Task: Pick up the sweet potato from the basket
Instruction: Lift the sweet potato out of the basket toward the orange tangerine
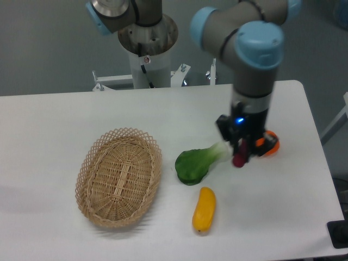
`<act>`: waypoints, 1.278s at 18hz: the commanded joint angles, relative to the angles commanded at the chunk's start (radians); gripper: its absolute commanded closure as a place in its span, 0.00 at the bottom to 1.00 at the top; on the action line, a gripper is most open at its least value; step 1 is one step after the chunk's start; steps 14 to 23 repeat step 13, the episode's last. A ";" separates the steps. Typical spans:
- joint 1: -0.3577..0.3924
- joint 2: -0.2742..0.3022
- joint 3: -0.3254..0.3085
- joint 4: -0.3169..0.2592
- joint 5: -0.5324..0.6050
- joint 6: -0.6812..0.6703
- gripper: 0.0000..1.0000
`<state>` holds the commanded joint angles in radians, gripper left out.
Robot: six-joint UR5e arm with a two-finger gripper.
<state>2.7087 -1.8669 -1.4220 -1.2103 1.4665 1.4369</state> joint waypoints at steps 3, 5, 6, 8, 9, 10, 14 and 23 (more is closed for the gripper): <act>0.023 0.002 0.000 0.001 0.002 0.034 0.77; 0.026 0.002 0.000 0.001 0.000 0.036 0.77; 0.026 0.002 0.000 0.001 0.000 0.034 0.77; 0.026 0.002 0.000 0.001 0.000 0.034 0.77; 0.025 0.002 0.000 0.003 0.000 0.034 0.77; 0.025 0.002 0.000 0.003 -0.002 0.034 0.77; 0.023 0.002 0.000 0.005 -0.002 0.034 0.77; 0.023 0.002 0.000 0.005 -0.002 0.034 0.77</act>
